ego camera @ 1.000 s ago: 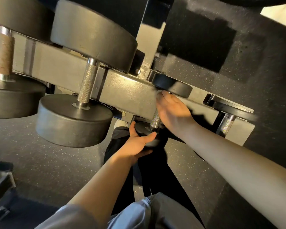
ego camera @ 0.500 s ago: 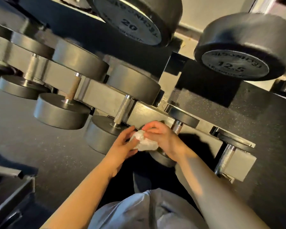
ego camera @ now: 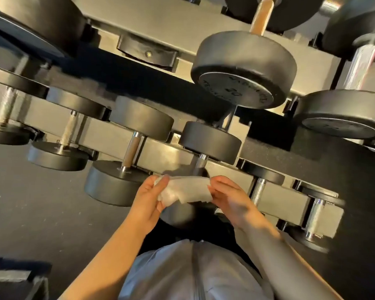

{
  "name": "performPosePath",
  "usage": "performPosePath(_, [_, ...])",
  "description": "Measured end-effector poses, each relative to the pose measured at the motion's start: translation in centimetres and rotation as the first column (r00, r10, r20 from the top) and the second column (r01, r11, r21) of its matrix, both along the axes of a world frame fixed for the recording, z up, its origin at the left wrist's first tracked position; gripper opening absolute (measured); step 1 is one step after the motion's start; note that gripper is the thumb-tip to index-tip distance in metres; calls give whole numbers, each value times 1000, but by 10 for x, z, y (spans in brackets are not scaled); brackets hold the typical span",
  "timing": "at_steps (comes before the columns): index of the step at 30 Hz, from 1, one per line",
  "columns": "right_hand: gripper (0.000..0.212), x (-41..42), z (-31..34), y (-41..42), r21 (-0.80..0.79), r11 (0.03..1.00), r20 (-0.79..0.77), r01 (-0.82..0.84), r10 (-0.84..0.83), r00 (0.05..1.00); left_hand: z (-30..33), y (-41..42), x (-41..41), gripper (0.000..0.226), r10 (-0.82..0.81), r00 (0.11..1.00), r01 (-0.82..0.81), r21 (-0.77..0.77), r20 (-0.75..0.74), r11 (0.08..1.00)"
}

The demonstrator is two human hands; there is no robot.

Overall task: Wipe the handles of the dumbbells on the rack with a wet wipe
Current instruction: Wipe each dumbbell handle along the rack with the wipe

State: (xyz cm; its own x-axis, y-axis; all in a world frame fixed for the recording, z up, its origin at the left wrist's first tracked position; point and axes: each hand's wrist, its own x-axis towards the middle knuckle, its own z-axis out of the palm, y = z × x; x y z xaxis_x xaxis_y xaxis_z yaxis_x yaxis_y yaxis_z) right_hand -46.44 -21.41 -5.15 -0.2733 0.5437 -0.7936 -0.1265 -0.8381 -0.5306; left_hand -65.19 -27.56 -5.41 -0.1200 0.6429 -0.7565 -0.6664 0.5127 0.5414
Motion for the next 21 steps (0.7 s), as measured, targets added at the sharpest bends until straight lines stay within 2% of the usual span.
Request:
performPosePath(2, [23,-20,-1,-8,-162,969,-120,185,-205,971,-4,1,-25,11,-88,993,86,-31,-79,996])
performPosePath(4, [40,-41,0,-18,-207,969,-174,132,-169,970,-7,1,-39,12,-205,960,200,-46,-188,979])
performPosePath(6, [46,-60,0,-26,-169,986,-194,0,-33,980,-9,3,-47,15,-301,916,304,-29,-265,952])
performPosePath(8, [56,-71,-1,-31,-136,990,-194,-41,14,981,-10,8,-53,20,-384,859,402,-19,-338,915])
performPosePath(11, [66,-66,1,-32,-191,976,-164,103,-135,977,-12,19,-54,15,-456,754,503,-30,-472,864])
performPosePath(13, [55,-54,3,-34,-186,961,-127,206,-231,965,-13,25,-50,15,-457,711,521,-37,-534,853])
performPosePath(16, [43,-36,11,-26,-64,963,-6,261,-262,965,-19,29,-40,13,-448,764,462,-90,-466,882])
performPosePath(18, [47,-24,12,-18,58,960,186,274,-280,942,-33,29,-31,22,-447,794,416,-169,-411,894])
performPosePath(19, [45,-17,11,-15,118,957,301,267,-290,908,-40,29,-27,27,-433,809,380,-208,-398,901])
performPosePath(21, [27,0,5,-8,202,946,532,253,-323,783,-55,31,-17,42,-408,812,299,-303,-418,905])
